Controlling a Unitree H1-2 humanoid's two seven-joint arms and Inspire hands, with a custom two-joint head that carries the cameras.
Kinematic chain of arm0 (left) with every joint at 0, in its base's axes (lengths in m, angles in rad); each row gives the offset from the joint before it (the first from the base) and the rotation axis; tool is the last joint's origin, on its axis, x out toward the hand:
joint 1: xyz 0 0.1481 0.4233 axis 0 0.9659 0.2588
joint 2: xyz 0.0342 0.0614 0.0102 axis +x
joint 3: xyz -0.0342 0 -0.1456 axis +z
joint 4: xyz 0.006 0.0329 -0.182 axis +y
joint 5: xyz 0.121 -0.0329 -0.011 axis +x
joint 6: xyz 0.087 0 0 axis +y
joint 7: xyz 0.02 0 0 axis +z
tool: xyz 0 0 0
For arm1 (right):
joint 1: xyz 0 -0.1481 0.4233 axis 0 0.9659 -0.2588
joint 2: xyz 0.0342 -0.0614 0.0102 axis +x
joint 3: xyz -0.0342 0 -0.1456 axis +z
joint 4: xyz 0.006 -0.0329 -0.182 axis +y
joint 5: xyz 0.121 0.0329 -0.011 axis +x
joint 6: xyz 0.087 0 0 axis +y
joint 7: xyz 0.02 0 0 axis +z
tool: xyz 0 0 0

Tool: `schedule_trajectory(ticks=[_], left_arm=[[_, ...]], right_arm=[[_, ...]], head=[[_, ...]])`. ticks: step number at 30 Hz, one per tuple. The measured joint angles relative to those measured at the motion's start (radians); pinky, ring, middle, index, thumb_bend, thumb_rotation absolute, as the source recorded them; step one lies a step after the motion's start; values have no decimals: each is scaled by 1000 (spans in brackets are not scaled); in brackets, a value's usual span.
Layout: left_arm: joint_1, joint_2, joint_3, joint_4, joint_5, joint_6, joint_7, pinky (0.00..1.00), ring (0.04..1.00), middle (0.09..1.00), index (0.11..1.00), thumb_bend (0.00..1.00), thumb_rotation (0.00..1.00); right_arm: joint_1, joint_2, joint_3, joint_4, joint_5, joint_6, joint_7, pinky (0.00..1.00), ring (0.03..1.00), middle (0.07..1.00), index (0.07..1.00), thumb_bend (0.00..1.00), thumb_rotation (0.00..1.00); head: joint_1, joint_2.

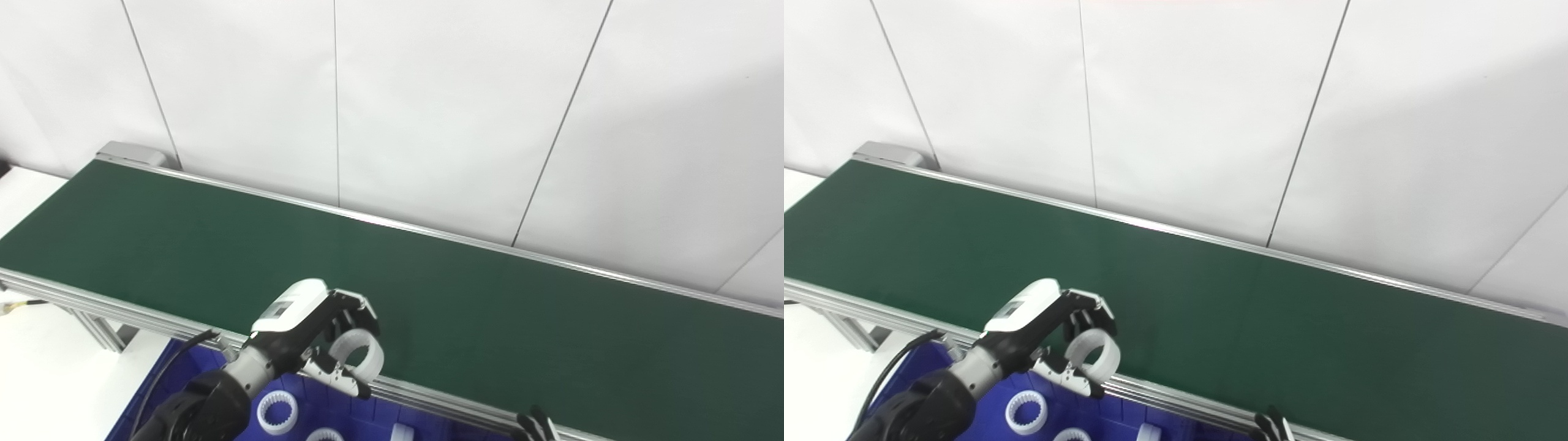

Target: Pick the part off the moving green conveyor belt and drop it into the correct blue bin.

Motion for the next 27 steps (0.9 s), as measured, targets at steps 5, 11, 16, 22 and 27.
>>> schedule_trajectory(ticks=[5, 11, 16, 22, 27], left_arm=[[87, -47, 18, -19, 4, 15, 17, 382, 422, 494, 524, 476, 0], [133, -55, 40, -30, 21, 38, 19, 371, 438, 493, 514, 476, 0], [149, -57, 49, 34, 31, 38, 50, 363, 435, 487, 519, 476, 0], [159, -63, 48, 93, 40, 33, 91, 381, 428, 490, 517, 477, 0], [159, -68, 41, 154, 65, 35, 106, 384, 420, 492, 520, 476, 0]], right_arm=[[1, -14, -5, -28, 2, 0, 13, 780, 855, 901, 954, 511, 802], [4, -27, -17, -93, 23, 18, 34, 774, 849, 891, 939, 518, 760], [10, -39, -34, -135, 48, 47, 42, 768, 837, 877, 928, 536, 750], [16, -67, -59, -179, 77, 75, 66, 753, 829, 875, 922, 566, 749], [32, -71, -80, -208, 96, 102, 75, 740, 822, 867, 914, 570, 739]], head=[[2, 71], [15, 169], [43, 210], [61, 250], [78, 288]])
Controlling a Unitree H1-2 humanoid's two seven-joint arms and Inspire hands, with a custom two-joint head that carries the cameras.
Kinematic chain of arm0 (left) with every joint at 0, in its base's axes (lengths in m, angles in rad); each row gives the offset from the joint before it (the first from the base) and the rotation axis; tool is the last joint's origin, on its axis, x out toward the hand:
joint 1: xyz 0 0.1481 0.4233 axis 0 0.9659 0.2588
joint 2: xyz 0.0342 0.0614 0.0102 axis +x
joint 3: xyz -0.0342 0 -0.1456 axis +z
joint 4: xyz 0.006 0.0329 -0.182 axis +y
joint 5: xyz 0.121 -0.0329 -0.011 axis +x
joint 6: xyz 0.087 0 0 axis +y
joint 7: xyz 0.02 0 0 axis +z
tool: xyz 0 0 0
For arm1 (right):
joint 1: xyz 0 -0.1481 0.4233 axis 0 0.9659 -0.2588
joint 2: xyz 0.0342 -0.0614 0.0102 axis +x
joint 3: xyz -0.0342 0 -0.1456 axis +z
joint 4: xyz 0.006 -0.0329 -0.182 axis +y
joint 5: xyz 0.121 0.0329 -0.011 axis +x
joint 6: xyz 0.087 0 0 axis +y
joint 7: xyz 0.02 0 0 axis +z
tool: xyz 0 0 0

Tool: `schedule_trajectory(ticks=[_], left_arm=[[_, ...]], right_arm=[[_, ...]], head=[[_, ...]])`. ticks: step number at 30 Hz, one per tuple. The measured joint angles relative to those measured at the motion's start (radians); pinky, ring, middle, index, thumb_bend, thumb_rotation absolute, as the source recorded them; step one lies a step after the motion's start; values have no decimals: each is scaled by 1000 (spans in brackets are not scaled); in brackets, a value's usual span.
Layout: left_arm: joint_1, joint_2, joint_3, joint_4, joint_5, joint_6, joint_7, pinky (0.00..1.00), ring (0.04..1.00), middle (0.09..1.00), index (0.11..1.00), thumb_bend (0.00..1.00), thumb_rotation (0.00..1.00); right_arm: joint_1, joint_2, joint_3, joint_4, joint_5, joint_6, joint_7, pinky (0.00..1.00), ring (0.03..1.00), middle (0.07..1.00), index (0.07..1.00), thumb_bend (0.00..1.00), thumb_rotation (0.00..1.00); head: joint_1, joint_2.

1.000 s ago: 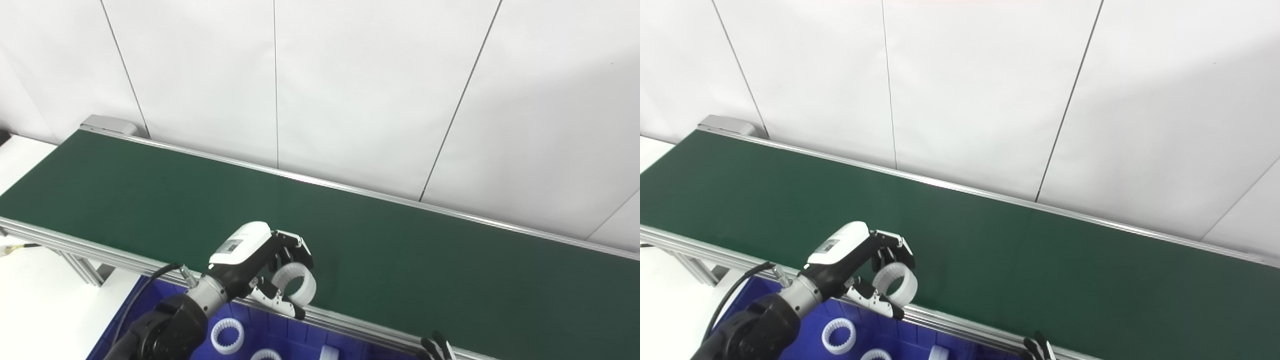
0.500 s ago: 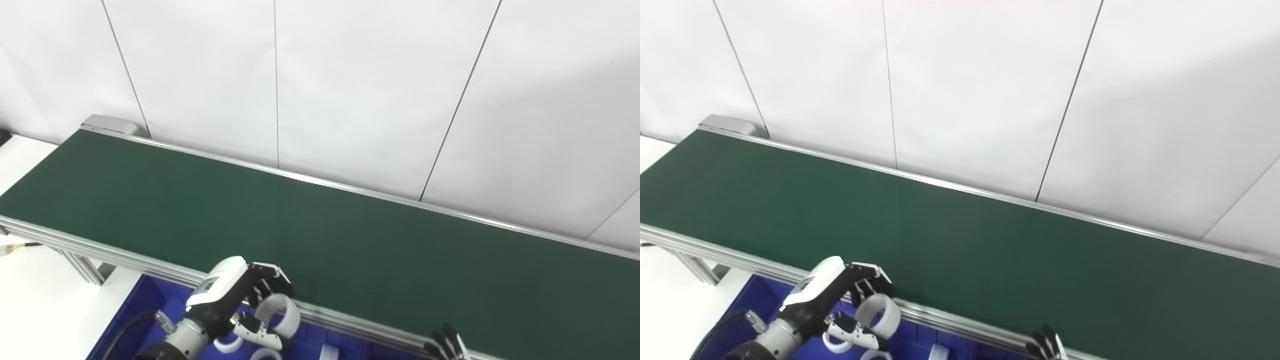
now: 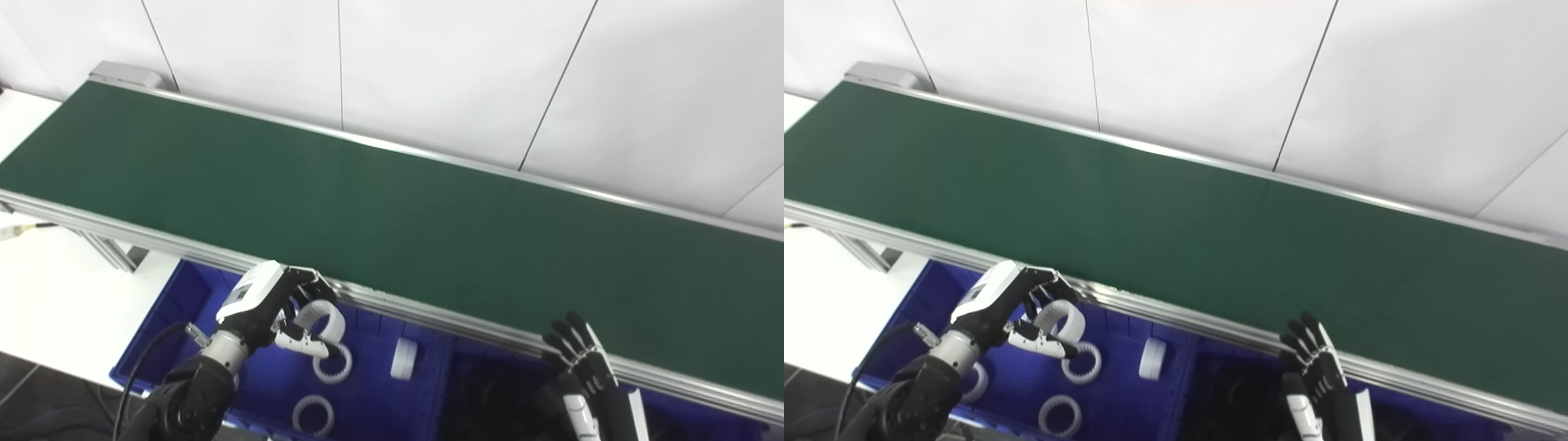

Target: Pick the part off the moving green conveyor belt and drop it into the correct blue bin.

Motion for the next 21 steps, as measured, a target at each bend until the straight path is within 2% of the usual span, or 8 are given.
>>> schedule_trajectory(ticks=[4, 11, 21], left_arm=[[-1, -2, -5, 57, 8, 3, 7, 355, 426, 502, 518, 475, 0], [0, -20, -22, 90, 46, 65, 12, 365, 421, 486, 530, 475, 0], [4, 11, -56, 101, 67, 79, 8, 336, 433, 513, 513, 474, 0]], right_arm=[[1, -5, -15, -18, 7, 17, 3, 740, 820, 864, 914, 575, 740], [-1, -19, -30, -30, 16, 38, 18, 732, 807, 855, 910, 576, 734], [-1, -19, -33, -30, 14, 38, 35, 730, 805, 854, 910, 582, 722]], head=[[12, 6], [18, 11], [11, 9]])
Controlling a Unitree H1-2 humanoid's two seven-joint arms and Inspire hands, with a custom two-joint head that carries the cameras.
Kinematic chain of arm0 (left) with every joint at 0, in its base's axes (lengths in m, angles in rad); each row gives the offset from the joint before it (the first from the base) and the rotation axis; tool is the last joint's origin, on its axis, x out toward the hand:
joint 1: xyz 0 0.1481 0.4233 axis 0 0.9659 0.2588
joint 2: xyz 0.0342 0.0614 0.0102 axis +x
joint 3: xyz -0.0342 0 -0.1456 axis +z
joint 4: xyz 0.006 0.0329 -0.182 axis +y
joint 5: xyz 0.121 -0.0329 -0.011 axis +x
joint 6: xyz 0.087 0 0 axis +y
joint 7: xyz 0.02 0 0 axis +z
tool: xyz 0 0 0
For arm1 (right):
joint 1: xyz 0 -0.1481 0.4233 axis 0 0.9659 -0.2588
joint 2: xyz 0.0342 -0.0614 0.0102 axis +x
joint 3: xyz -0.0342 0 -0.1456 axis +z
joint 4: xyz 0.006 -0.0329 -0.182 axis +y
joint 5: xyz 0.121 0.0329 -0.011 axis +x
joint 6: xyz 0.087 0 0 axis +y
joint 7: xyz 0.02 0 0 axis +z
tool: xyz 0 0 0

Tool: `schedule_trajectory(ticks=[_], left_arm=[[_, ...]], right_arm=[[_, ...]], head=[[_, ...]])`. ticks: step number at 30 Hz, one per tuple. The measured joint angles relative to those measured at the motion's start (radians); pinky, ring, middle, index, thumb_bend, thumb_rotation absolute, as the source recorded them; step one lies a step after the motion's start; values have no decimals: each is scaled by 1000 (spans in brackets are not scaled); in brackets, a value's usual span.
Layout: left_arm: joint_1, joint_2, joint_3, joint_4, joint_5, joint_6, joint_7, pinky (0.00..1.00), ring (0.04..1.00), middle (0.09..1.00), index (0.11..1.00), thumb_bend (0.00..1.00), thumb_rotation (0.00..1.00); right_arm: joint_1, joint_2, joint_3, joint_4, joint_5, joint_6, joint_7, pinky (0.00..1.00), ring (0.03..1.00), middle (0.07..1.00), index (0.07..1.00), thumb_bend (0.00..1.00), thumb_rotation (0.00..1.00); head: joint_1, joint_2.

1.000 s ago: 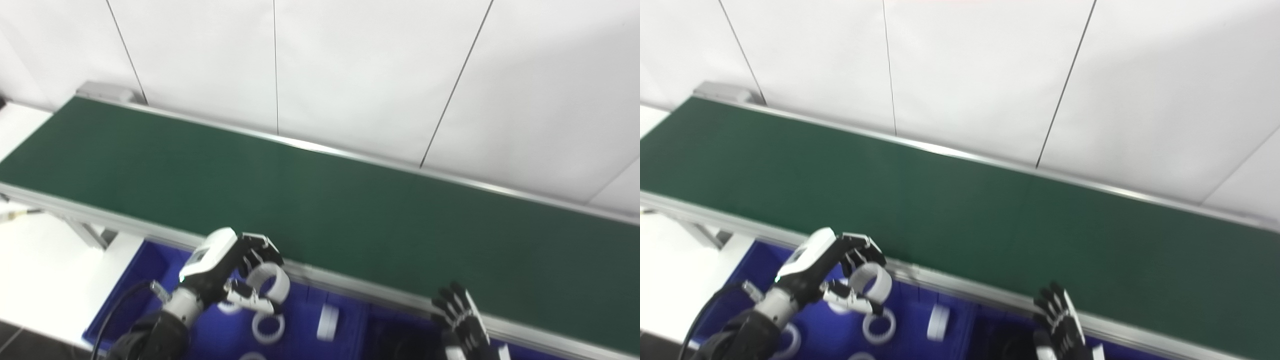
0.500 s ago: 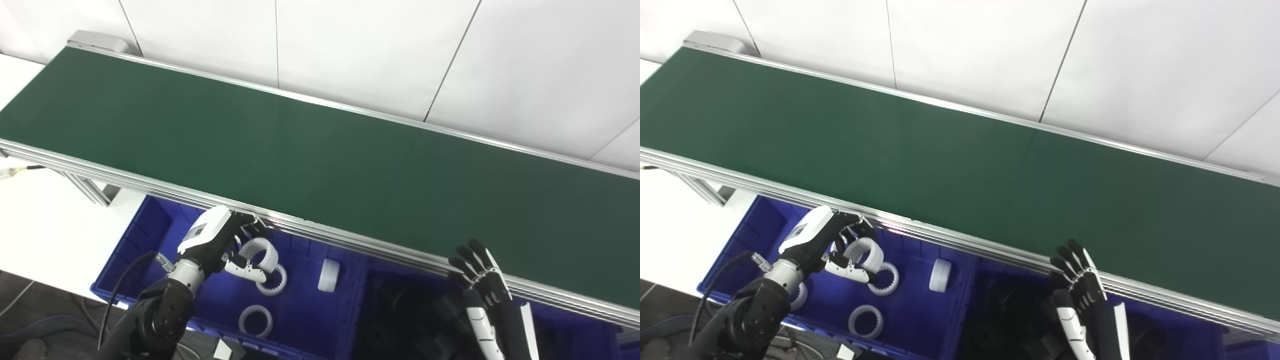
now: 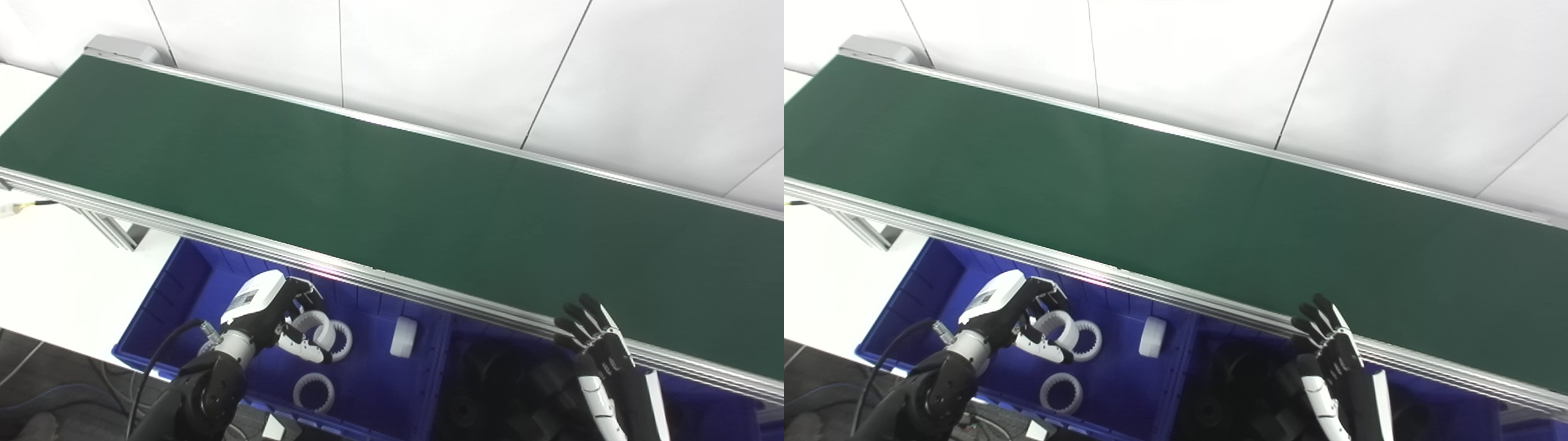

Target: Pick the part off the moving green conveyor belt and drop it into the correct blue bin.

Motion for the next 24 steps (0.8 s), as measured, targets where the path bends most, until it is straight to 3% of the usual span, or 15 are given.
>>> schedule_trajectory(ticks=[5, 6, 7, 8, 9, 10, 12, 16, 20, 24], left_arm=[[0, 12, -12, -25, 29, 61, -47, 340, 434, 545, 525, 472, 0], [0, 13, -18, -38, 46, 82, -68, 482, 456, 692, 638, 480, 0], [0, 20, -31, -58, 68, 114, -99, 531, 464, 742, 676, 482, 0], [-1, 31, -47, -76, 86, 136, -132, 601, 612, 804, 728, 678, 0], [-1, 41, -54, -92, 90, 152, -163, 619, 649, 820, 741, 727, 0], [0, 47, -57, -108, 102, 165, -193, 679, 763, 867, 788, 786, 0], [0, 47, -51, -133, 127, 186, -226, 750, 887, 923, 863, 828, 0], [4, 43, -41, -171, 155, 191, -239, 778, 950, 977, 914, 791, 0], [23, 20, 0, -210, 156, 191, -293, 783, 946, 992, 942, 688, 0], [27, 11, 1, -234, 177, 192, -318, 783, 935, 981, 951, 617, 0]], right_arm=[[0, 2, 0, 0, 0, 0, 1, 729, 808, 859, 915, 572, 724], [0, 3, 0, 0, 0, 0, 1, 728, 807, 858, 914, 574, 727], [0, 5, 0, 0, -1, 0, 1, 728, 807, 857, 913, 574, 728], [0, 6, 0, 0, -2, 0, 0, 728, 810, 858, 913, 573, 725], [0, 8, 0, 0, -3, 0, 0, 728, 810, 858, 912, 573, 724], [0, 9, 0, 0, -5, 0, 0, 729, 809, 858, 912, 580, 725], [1, 12, 0, 0, -5, 0, 0, 729, 809, 859, 911, 586, 728], [0, 18, 0, 0, -5, 0, 0, 729, 809, 859, 913, 580, 726], [1, 23, 0, 0, -5, 0, 0, 730, 810, 859, 913, 574, 719], [1, 26, 1, 0, -6, 0, 1, 731, 815, 862, 913, 570, 719]], head=[[3, -3], [5, -8], [5, -8], [5, -8], [3, -9], [3, -9], [-3, -14], [-6, -17], [-17, -21], [-20, -28]])
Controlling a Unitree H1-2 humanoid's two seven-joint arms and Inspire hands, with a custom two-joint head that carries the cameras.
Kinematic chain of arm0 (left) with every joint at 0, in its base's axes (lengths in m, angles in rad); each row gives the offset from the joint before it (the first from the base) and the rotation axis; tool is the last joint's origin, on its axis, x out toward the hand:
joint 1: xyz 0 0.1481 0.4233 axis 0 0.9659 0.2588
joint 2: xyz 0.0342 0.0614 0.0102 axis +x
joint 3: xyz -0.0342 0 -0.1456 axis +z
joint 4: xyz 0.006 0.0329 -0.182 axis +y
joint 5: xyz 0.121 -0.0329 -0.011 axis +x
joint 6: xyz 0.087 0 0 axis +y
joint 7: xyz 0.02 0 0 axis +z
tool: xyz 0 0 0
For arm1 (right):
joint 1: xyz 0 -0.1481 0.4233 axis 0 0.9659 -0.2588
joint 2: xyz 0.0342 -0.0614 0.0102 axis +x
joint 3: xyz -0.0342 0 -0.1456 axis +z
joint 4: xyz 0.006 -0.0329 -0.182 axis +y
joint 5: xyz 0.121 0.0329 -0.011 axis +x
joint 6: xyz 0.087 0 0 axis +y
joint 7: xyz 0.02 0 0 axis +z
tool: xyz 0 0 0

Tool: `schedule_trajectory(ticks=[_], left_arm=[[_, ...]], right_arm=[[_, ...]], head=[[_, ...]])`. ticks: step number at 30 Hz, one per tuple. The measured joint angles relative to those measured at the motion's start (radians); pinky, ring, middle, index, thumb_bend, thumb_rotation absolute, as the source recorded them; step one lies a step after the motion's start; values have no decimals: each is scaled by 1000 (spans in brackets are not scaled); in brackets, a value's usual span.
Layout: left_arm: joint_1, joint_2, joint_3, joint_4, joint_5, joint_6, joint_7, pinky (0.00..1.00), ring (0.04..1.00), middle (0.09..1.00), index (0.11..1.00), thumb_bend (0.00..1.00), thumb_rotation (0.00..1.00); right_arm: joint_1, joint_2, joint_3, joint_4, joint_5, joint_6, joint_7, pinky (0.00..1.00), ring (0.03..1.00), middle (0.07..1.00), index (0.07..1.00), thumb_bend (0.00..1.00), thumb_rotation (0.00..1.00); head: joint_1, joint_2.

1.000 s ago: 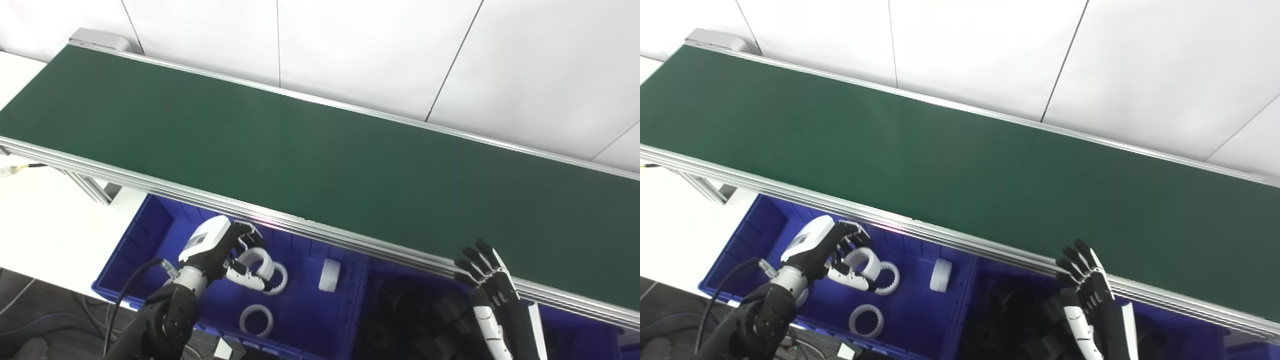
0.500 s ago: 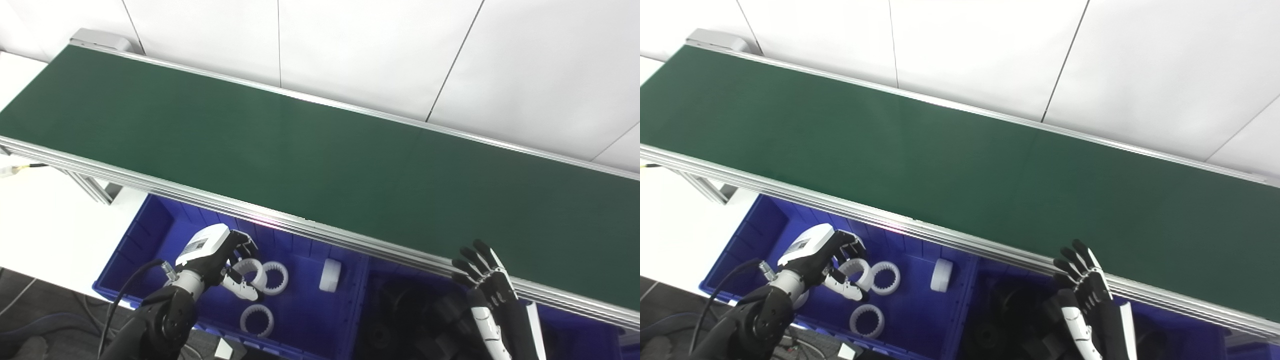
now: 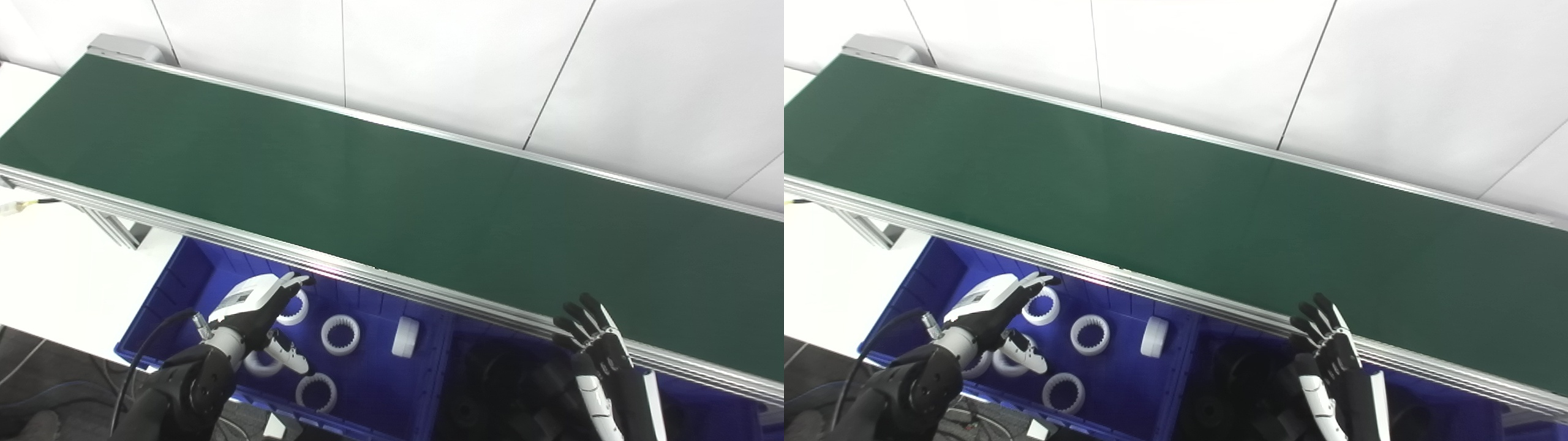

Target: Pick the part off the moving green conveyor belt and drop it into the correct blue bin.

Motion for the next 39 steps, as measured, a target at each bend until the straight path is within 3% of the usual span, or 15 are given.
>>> schedule_trajectory(ticks=[1, 2, 3, 4, 6, 13, 17, 20, 23, 25, 32, 39], left_arm=[[0, 0, 1, -5, -3, 0, 0, 770, 927, 972, 949, 535, 16], [0, 0, 2, -12, -8, 0, 0, 754, 920, 966, 948, 501, 96], [1, -1, 6, -23, -23, -1, 4, 721, 909, 957, 946, 514, 336], [2, -6, 17, -33, -54, -6, 15, 708, 901, 947, 940, 558, 482], [6, -18, 43, -52, -133, -39, 54, 705, 893, 931, 921, 663, 672], [23, -75, 64, -98, -376, -194, 159, 672, 795, 844, 840, 804, 808], [21, -110, 52, -99, -516, -273, 178, 658, 754, 805, 816, 861, 703], [22, -151, 27, -88, -622, -317, 183, 662, 742, 797, 807, 963, 629], [22, -181, -9, -55, -695, -331, 182, 662, 744, 805, 814, 994, 555], [22, -183, -24, -16, -731, -351, 177, 670, 755, 815, 826, 1000, 522], [20, -191, -41, 141, -891, -435, 173, 714, 792, 840, 869, 933, 497], [-4, -181, -24, 261, -1002, -455, 150, 742, 816, 862, 862, 932, 407]], right_arm=[[0, 0, 0, 0, 0, 0, 0, 728, 814, 861, 912, 571, 719], [1, 0, 0, 0, 0, 0, 0, 726, 813, 860, 912, 571, 718], [2, 0, 0, 0, 0, 0, 0, 727, 811, 860, 912, 573, 715], [2, 0, 0, 0, 0, 0, 0, 726, 810, 860, 911, 578, 715], [2, 1, 1, 0, -2, 0, 0, 726, 810, 859, 911, 588, 716], [5, 8, 9, 3, -8, 0, 0, 730, 812, 861, 910, 579, 688], [8, 14, 18, 4, -24, 0, -1, 725, 810, 859, 906, 580, 691], [10, 19, 27, 14, -37, 0, -1, 733, 814, 860, 909, 572, 688], [11, 23, 42, 31, -47, -1, 0, 731, 815, 860, 907, 563, 677], [12, 29, 48, 31, -57, -1, -2, 722, 809, 856, 904, 554, 665], [20, 58, 63, 31, -110, -1, -10, 730, 806, 846, 897, 569, 665], [35, 89, 79, 30, -150, -1, -29, 732, 809, 847, 893, 584, 698]], head=[[0, 0], [-3, -3], [-12, -8], [-12, -8], [-29, -17], [-80, -38], [-117, -54], [-144, -61], [-166, -69], [-214, -78], [-282, -84], [-331, -87]])
